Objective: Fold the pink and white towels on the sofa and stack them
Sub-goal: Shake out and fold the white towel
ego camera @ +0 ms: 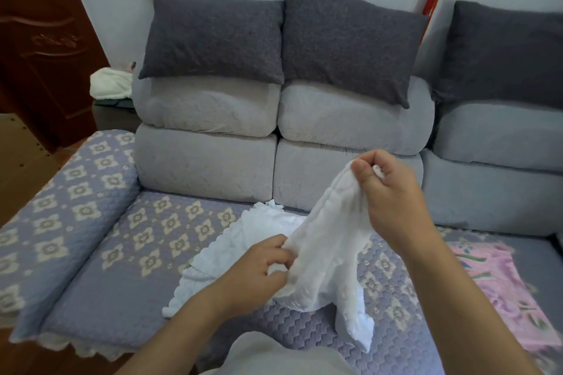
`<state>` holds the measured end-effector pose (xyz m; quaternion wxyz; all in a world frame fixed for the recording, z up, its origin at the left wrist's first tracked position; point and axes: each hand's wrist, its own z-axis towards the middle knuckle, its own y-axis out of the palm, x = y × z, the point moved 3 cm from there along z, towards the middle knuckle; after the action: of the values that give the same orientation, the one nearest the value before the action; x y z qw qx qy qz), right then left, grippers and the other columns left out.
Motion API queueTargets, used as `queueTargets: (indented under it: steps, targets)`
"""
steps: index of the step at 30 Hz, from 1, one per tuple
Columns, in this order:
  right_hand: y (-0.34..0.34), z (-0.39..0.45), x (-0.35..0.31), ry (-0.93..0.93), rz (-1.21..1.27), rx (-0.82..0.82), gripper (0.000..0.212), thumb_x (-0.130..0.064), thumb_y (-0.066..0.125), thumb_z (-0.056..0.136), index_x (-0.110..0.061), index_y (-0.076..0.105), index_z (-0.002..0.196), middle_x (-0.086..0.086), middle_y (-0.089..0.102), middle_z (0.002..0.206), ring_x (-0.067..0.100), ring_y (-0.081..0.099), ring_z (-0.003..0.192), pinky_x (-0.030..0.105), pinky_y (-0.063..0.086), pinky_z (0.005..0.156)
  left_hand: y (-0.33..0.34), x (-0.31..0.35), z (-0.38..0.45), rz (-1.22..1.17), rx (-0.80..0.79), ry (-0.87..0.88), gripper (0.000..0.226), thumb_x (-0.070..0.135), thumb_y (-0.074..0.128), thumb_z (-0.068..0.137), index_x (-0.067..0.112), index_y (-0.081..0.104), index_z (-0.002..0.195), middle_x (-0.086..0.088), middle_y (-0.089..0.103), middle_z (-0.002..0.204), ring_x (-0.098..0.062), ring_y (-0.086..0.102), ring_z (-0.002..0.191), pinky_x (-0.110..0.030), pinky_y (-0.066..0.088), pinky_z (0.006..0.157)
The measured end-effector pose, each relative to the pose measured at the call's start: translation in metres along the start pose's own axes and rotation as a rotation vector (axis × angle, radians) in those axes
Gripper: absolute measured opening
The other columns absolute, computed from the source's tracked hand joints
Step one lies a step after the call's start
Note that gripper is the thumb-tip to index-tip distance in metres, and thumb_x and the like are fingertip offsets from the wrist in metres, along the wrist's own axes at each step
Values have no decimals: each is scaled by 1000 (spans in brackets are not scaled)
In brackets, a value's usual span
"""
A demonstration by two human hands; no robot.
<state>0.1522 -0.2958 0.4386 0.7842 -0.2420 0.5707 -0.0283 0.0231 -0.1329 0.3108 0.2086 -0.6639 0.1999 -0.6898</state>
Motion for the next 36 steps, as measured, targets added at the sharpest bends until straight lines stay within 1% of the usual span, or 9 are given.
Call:
queueTargets:
  steps: [5, 8, 10, 14, 20, 23, 30, 33, 36]
  targets:
    - [-1, 7, 6, 65, 19, 110, 26, -26, 54, 102, -23, 57, 76, -15, 48, 52, 1, 41, 46, 16, 34, 45, 1, 15, -13, -236, 96, -1, 23, 22, 61, 98, 31, 61, 77, 8, 55, 85, -9, 55, 79, -23, 45, 73]
    - [-5, 11, 9, 60, -5, 177, 27, -24, 54, 102, -24, 56, 75, -11, 49, 61, -1, 43, 50, 25, 36, 54, -2, 14, -22, -374, 156, 13, 35, 39, 54, 98, 6, 63, 93, -5, 63, 101, -29, 60, 92, -46, 49, 81]
    - [-7, 13, 11, 65, -16, 189, 26, -25, 53, 102, -24, 56, 76, -9, 49, 64, -2, 44, 51, 26, 36, 55, -3, 14, -25, -368, 180, 24, 34, 38, 56, 96, 5, 63, 90, -5, 64, 102, -28, 61, 94, -46, 48, 82]
    - [-3, 14, 13, 61, -15, 186, 25, -25, 54, 102, -24, 57, 76, -10, 52, 67, 1, 46, 59, 27, 38, 58, -5, 16, -27, -73, 312, 121, 15, 32, 65, 92, 26, 60, 79, 12, 59, 99, -16, 61, 85, -21, 47, 70]
    - [-4, 16, 17, 34, -74, 221, 19, -23, 55, 102, -21, 60, 83, -11, 57, 74, -1, 51, 67, 16, 40, 61, -15, 22, -33, 512, 472, 269, 25, -8, 70, 84, 12, 67, 98, 2, 59, 96, -10, 38, 52, -22, 34, 43]
    - [-5, 17, 19, 26, -68, 233, 19, -22, 55, 101, -20, 60, 83, -11, 56, 72, -6, 51, 62, 10, 38, 55, -19, 24, -29, 536, 481, 239, 46, -8, 71, 83, 17, 70, 121, 2, 59, 89, -13, 48, 59, -27, 43, 47]
    - [-8, 17, 14, 38, -60, 220, 20, -22, 55, 101, -18, 61, 83, -6, 56, 69, -6, 50, 55, 12, 38, 50, -29, 38, -32, 562, 536, 344, 14, 6, 66, 90, 7, 75, 100, -2, 73, 91, -16, 68, 83, -28, 56, 71]
    - [-9, 16, 13, 62, -15, 179, 23, -24, 55, 101, -20, 60, 79, -7, 55, 61, 0, 49, 49, 19, 42, 50, -34, 35, -33, 518, 523, 312, 14, 2, 66, 87, 9, 73, 96, -2, 71, 110, -14, 70, 81, -28, 58, 65]
    - [-4, 11, 12, 116, 85, 100, 25, -26, 57, 101, -21, 60, 77, -9, 49, 56, 9, 45, 50, 27, 41, 47, -33, 28, -25, 524, 351, 257, 30, -3, 67, 84, 18, 66, 105, 1, 56, 122, -8, 57, 62, -26, 50, 49]
